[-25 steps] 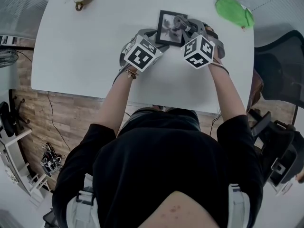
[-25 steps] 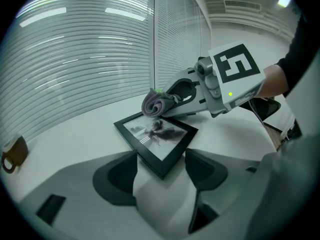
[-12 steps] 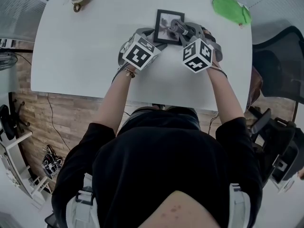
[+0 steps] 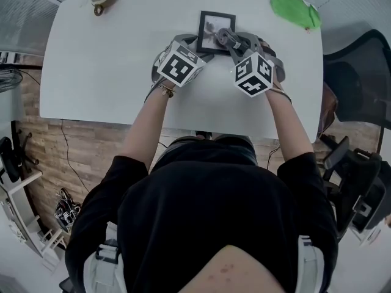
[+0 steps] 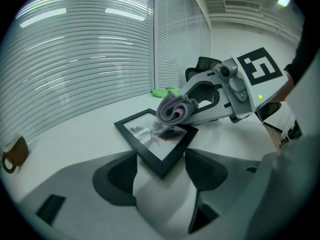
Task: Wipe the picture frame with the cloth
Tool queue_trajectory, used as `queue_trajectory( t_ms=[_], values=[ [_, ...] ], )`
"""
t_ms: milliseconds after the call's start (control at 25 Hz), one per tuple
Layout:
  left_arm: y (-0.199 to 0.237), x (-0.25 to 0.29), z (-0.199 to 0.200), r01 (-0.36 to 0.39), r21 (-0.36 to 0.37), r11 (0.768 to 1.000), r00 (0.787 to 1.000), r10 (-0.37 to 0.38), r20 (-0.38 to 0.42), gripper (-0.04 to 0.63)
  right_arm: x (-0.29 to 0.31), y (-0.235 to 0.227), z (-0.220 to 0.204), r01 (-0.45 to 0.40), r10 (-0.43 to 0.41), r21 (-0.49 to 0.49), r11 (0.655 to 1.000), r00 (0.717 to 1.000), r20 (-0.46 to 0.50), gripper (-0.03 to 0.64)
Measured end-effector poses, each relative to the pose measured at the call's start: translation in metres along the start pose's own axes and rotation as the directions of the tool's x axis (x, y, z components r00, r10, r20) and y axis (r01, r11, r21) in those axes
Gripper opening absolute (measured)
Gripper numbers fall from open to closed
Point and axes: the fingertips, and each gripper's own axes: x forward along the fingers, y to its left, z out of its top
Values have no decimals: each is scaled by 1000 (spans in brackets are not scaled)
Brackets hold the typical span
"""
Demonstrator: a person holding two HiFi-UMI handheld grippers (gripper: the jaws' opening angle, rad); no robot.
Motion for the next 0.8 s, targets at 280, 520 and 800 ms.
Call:
queue_trajectory(
  t_ms=[280,520,800],
  values=[
    [0,1,1,5,5,1000,1000,-5,3,313,-8,7,-1,-16,15,45,999,1000,7,109],
    [0,1,1,0,-2,1000,1000,0,2,313,-13,14,-2,-32,32,51,998,999,-6,109],
    [1,2,1,0,0,1000,1000,0,8,313,-22,24,-2,-40,41,69,997,999,-10,109]
  ],
)
